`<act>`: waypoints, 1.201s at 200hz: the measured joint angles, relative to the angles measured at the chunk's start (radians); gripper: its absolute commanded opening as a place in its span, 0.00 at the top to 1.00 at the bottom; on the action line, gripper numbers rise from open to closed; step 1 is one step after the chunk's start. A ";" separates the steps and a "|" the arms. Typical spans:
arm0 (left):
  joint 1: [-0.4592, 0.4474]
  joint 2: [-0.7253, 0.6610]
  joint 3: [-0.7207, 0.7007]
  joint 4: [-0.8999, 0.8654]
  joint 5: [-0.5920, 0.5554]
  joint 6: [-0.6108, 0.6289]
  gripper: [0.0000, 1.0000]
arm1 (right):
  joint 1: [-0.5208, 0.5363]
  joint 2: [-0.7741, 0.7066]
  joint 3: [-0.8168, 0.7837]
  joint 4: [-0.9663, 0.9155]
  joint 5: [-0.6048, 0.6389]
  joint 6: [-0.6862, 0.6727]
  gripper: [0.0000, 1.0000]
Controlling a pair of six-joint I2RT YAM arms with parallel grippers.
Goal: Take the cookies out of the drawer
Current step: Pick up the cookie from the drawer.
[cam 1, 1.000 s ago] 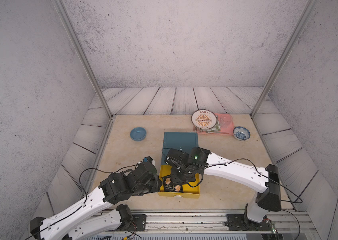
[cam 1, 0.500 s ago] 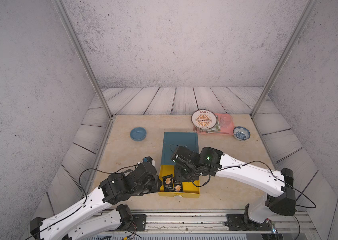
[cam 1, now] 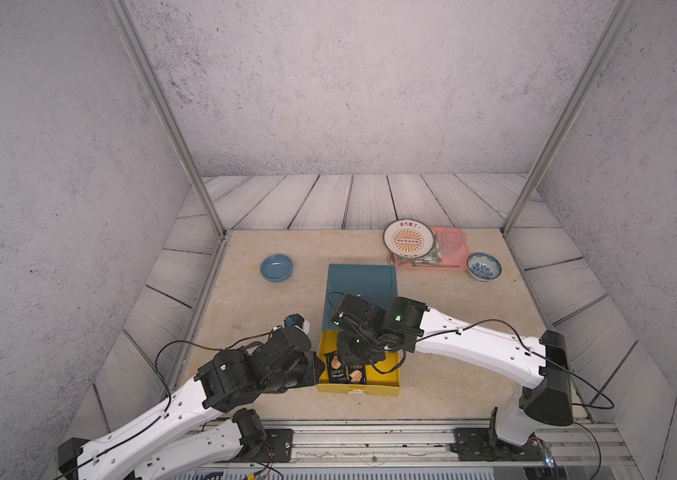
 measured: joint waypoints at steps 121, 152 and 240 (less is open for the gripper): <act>0.000 0.003 -0.003 0.006 0.004 -0.006 0.83 | 0.000 0.051 0.000 0.028 0.006 -0.040 0.93; 0.000 0.003 -0.004 0.007 0.005 -0.005 0.83 | 0.000 0.051 0.000 0.029 0.011 -0.043 1.00; 0.000 0.006 -0.004 0.010 0.006 -0.005 0.83 | 0.000 -0.013 0.001 0.006 0.070 -0.047 1.00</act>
